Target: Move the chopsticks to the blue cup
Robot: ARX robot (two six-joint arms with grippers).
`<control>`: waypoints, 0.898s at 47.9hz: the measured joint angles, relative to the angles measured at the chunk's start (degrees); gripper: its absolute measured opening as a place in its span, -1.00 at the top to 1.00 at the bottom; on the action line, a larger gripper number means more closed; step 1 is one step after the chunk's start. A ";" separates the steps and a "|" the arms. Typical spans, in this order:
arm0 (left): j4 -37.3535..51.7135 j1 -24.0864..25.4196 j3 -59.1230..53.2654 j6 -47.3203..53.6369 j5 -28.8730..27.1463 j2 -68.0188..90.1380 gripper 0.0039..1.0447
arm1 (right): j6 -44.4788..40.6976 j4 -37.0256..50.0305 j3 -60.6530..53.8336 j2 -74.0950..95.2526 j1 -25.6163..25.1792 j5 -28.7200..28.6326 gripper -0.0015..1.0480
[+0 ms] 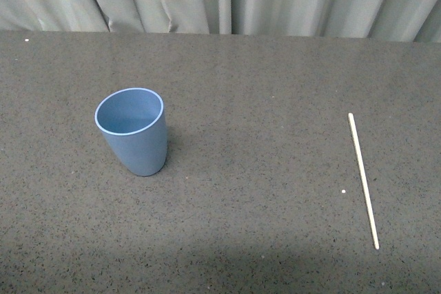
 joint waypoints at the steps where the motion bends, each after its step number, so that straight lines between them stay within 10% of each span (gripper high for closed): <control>1: 0.00 0.00 0.00 0.02 0.00 0.00 -0.88 | 0.00 0.00 0.00 0.00 0.00 0.00 -0.82; 43: 0.00 0.00 0.00 0.02 0.00 0.00 -0.88 | 0.00 0.00 0.00 0.00 0.00 0.00 -0.82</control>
